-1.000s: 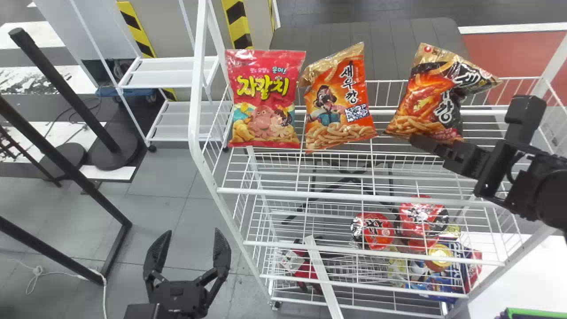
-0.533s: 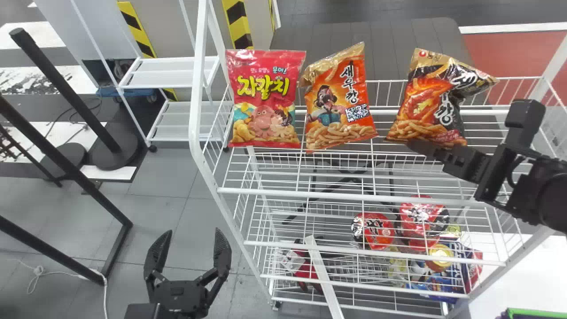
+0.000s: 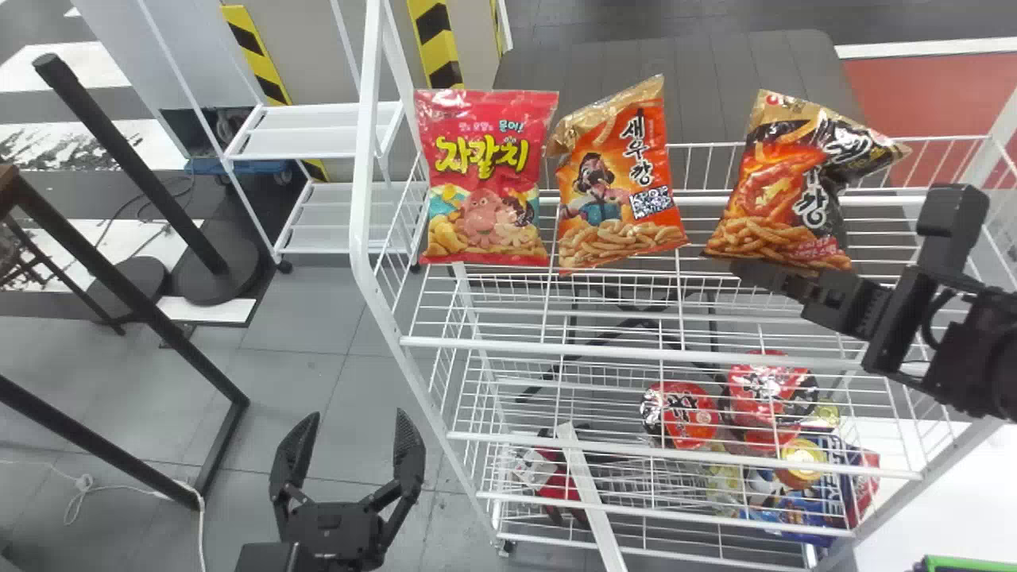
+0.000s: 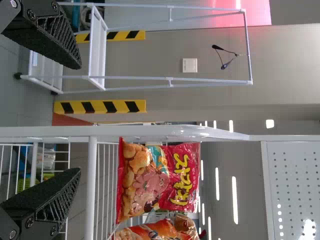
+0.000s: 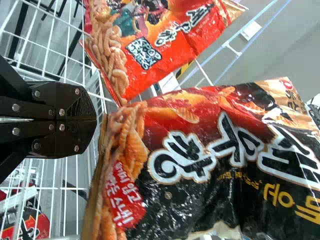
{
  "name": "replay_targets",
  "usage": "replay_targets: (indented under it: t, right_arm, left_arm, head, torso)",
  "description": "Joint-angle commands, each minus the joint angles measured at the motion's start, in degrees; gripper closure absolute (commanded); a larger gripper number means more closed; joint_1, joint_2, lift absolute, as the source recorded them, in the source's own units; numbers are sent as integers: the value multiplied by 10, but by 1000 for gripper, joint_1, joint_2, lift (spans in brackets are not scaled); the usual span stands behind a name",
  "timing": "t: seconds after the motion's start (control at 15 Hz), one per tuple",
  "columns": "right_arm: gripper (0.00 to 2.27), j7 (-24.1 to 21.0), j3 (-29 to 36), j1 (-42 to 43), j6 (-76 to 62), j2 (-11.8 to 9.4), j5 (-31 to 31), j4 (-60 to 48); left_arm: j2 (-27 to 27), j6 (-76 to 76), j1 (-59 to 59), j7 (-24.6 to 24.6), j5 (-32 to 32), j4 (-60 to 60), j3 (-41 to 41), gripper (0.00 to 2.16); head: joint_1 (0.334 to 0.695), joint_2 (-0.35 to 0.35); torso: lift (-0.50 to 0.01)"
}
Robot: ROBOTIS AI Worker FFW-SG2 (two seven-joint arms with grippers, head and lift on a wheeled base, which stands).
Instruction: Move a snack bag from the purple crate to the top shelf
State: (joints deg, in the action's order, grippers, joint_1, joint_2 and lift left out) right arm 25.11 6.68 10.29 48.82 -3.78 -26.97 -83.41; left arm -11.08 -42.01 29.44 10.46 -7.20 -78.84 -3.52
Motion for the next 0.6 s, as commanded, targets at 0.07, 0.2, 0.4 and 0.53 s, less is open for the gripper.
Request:
replay_targets:
  t: [0.07,0.2,0.4,0.53]
  right_arm:
    - [2243,-1,-3,-26,23,1,-12,-50]
    - [2240,-11,-1,-48,37,2,-14,-93]
    - [2121,-16,11,-106,40,2,-15,-172]
    - [1629,-16,26,-161,21,2,-8,-233]
  left_arm:
    - [-1,-2,0,0,0,0,-1,80]
    - [-2,-2,0,0,-1,0,-1,80]
    - [-3,-14,2,0,-3,-1,-1,80]
    - [-3,-16,3,0,-3,0,-1,80]
  head:
    - [695,199]
    - [695,210]
    - [695,215]
    - [695,213]
  torso:
    - [0]
    - [0]
    - [0]
    - [0]
